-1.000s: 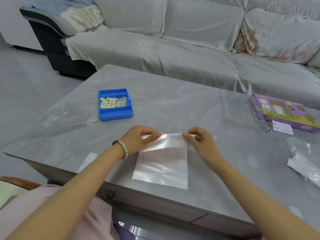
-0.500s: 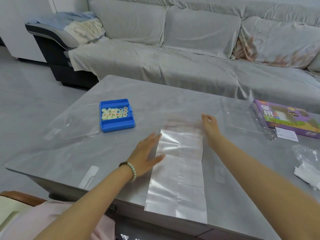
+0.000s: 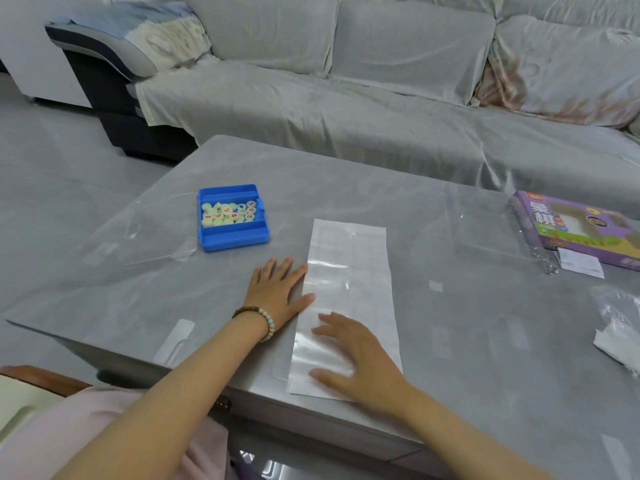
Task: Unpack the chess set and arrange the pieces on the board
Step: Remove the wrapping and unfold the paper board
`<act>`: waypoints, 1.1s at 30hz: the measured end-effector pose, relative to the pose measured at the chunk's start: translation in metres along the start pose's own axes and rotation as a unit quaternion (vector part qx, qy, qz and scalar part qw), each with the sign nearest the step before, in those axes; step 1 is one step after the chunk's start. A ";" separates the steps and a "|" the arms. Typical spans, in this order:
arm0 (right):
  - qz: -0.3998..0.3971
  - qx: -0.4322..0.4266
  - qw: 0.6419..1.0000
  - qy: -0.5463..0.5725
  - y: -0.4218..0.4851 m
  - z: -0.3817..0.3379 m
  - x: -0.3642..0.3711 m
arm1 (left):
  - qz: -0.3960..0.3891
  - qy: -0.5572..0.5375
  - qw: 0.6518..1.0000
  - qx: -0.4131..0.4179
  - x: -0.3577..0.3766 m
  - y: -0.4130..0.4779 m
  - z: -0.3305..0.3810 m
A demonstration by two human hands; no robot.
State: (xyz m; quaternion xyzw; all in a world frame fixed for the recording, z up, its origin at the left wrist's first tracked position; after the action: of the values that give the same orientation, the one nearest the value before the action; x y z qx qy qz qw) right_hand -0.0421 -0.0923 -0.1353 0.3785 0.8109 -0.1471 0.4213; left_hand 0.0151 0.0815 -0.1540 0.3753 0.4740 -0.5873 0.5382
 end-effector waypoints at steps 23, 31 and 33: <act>0.009 -0.022 0.998 -0.060 -0.005 -0.004 0.020 | 0.114 -0.267 0.956 0.044 0.002 -0.071 -0.018; -0.009 -0.017 0.999 -0.050 -0.003 -0.002 0.022 | 0.147 -0.292 0.945 0.031 0.016 -0.096 -0.006; 0.004 -0.008 0.999 -0.040 -0.003 0.000 0.018 | 0.158 -0.303 0.940 0.018 0.015 -0.099 -0.007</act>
State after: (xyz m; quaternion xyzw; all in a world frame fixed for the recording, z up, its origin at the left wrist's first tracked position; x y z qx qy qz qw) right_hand -0.0509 -0.0857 -0.1500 0.3722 0.7932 -0.1535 0.4569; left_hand -0.0855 0.0809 -0.1551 0.2589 0.2127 -0.5888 0.7355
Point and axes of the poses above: each hand's wrist, its own y-axis towards the middle knuckle, its own x-axis out of the palm, z = x × y, the point moved 6 cm from there along y, towards the middle knuckle, and after that the axes turned 3 degrees about -y, right-handed, at the moved point
